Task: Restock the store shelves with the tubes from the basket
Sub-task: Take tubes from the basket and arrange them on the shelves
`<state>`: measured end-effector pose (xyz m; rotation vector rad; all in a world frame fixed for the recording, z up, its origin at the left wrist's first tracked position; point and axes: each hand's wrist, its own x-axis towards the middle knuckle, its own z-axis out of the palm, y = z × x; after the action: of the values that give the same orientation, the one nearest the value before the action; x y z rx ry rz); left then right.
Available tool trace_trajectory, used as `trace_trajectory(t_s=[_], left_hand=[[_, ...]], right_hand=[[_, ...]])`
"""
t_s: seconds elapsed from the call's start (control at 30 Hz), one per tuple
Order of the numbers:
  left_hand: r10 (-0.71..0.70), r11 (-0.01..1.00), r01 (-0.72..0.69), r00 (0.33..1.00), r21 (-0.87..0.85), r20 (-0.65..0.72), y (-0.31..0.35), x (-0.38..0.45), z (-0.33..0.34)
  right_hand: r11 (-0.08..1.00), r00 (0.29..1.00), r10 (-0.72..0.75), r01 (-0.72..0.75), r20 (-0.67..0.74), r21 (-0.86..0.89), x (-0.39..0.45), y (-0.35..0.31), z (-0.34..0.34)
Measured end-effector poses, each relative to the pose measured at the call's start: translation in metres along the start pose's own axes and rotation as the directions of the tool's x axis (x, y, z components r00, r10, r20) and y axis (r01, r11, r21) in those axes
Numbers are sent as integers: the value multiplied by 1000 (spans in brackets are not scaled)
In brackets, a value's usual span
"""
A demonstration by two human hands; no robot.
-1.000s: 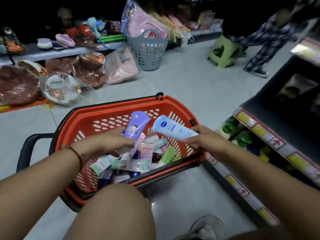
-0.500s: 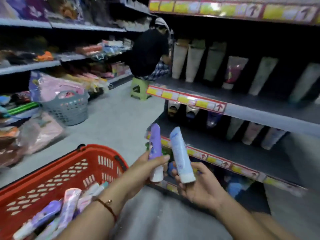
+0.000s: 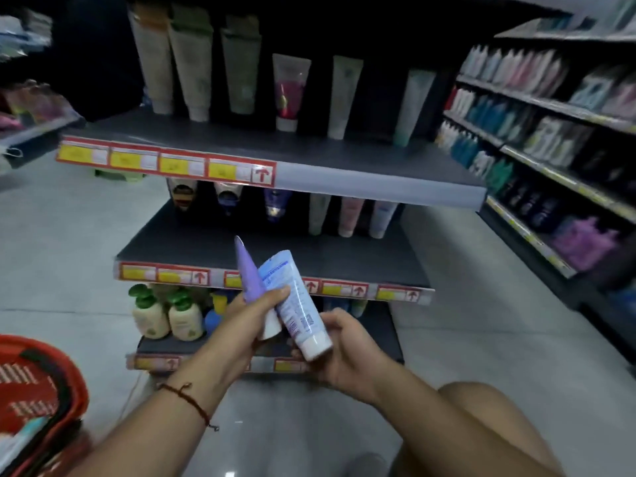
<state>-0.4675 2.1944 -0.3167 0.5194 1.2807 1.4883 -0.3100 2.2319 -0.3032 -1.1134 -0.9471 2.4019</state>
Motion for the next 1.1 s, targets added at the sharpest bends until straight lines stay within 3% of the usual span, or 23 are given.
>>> trace_trajectory(t_s=[0.07,0.17,0.23,0.3,0.4,0.53,0.67,0.77,0.9,0.97,1.1], left_hand=[[31,998,-30,1000,56,-6,-4,7,9],[41,991,-38,999,125,-22,-8,12,26],[33,983,-34,999,182,5,-11,15,38],[22,971,-30,999,237,37,-10,19,49],[3,949,-29,996,313,85,-7,24,58],[-46,932,14,996,362,81,-6,34,53],[-81,919,63,996,390,31,-6,46,46],[-102,900,77,994,429,36,-4,52,46],[-106,892,70,993,447,56,-2,55,45],[-116,888,81,992,453,51,-2,58,42],[-121,888,97,992,449,25,-2,69,35]], right_hand=[[954,971,-176,127,-164,-272,2,2,-8],[710,919,-376,203,-119,-674,-5,5,-14],[584,867,-473,178,-154,-792,-5,8,-22],[620,857,-460,122,-233,-775,-3,4,-30],[744,897,-335,63,-290,-665,0,-11,-44],[775,866,-382,110,-322,-622,7,-38,-61],[801,755,-485,181,-441,-571,36,-81,-82],[778,610,-589,249,-530,-577,69,-116,-105],[690,432,-695,177,-574,-702,113,-148,-137],[665,382,-717,124,-583,-736,128,-157,-151],[644,353,-738,115,-575,-756,155,-156,-181]])
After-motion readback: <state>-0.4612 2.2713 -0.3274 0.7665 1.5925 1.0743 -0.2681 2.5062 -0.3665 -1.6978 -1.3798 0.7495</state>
